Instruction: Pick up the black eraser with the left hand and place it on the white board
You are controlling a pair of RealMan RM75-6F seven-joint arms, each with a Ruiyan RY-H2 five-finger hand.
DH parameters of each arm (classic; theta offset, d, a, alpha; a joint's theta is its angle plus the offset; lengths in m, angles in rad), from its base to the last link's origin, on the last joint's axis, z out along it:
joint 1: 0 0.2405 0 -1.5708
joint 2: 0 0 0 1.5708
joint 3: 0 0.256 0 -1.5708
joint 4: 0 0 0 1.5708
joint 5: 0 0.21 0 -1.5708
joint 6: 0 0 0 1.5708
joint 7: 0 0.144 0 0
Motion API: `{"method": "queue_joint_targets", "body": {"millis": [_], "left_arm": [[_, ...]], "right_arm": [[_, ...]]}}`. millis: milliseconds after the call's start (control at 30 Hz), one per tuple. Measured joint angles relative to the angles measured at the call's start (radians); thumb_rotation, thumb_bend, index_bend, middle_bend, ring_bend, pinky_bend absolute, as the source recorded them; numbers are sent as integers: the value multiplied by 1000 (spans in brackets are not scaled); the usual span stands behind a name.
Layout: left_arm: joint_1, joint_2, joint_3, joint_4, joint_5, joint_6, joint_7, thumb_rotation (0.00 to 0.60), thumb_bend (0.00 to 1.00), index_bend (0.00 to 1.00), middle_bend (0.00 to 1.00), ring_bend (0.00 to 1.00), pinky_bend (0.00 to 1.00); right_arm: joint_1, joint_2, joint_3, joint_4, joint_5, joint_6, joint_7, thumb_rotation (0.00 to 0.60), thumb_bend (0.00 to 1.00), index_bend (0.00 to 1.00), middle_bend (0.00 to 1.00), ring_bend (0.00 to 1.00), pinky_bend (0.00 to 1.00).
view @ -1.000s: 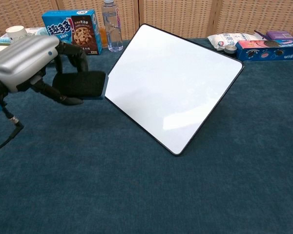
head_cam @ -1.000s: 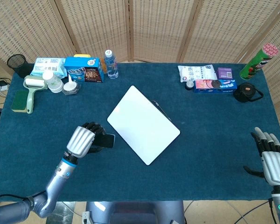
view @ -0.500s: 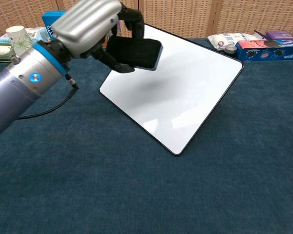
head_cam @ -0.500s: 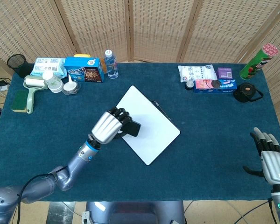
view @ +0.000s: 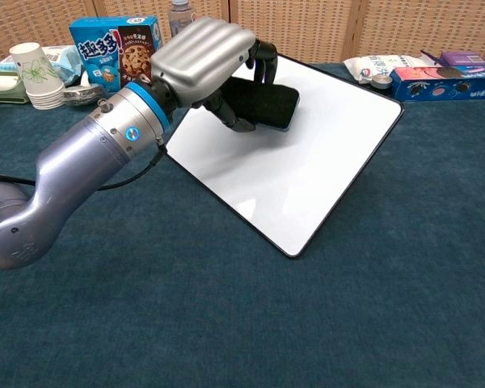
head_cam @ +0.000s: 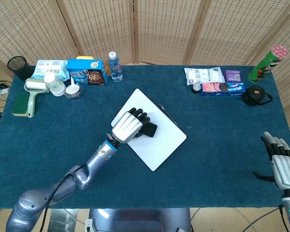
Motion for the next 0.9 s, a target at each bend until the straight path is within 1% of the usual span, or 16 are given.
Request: {"method": "queue_joint_targets", "body": {"millis": [167,200,233,267,300,367,400,467,600,733,833,900], "left_arm": [[-22,-56,14,96,-22,-12,-52,600,113,538,519,365,429],[-25,-64,16,109,-26,-11,-60,600,113,527,491,341,407],[-27,-72,18,121,-29,-8,-70,600,113,494,450,307,381],[-29,-80,22,133,-34,-4,-82,600,113,403,349,227,328],[-30,-85,25,141,-37,-1,-90,600,113,265,222,130,263],[-31,-92,28,149,-50,-2,-95,600,108,64,56,22,172],[-31,-93,29,149,-54,-3,-96,600,101,11,13,1,139],[-31,-94,31,148,-61,-5,-94,600,91,0,0,0,118],[-24,-89,34,131,-76,-10,-77,600,87,0,0,0,113],[-11,-74,40,94,-80,16,-76,600,86,0,0,0,110],[7,-49,46,46,-81,41,-80,600,85,0,0,0,98],[28,-16,50,-15,-85,56,-73,600,81,0,0,0,89]], "right_arm": [[3,1,-1,0,1,-6,4,600,0,31,0,0,0],[3,1,-2,0,1,-7,4,600,0,31,0,0,0],[3,1,-2,0,0,-7,4,600,0,31,0,0,0],[3,2,-2,-1,0,-7,5,600,0,31,0,0,0],[4,2,-2,-1,0,-7,5,600,0,31,0,0,0],[4,2,-3,-1,-1,-8,5,600,0,31,0,0,0],[4,1,-3,-1,-1,-9,4,600,0,31,0,0,0],[4,2,-5,-2,-1,-10,4,600,0,31,0,0,0],[5,3,-6,-4,-3,-11,5,600,0,31,0,0,0],[5,5,-7,-6,-4,-11,7,600,0,31,0,0,0],[5,6,-8,-8,-4,-11,7,600,0,31,0,0,0],[5,7,-9,-10,-6,-11,6,600,0,31,0,0,0]]}}
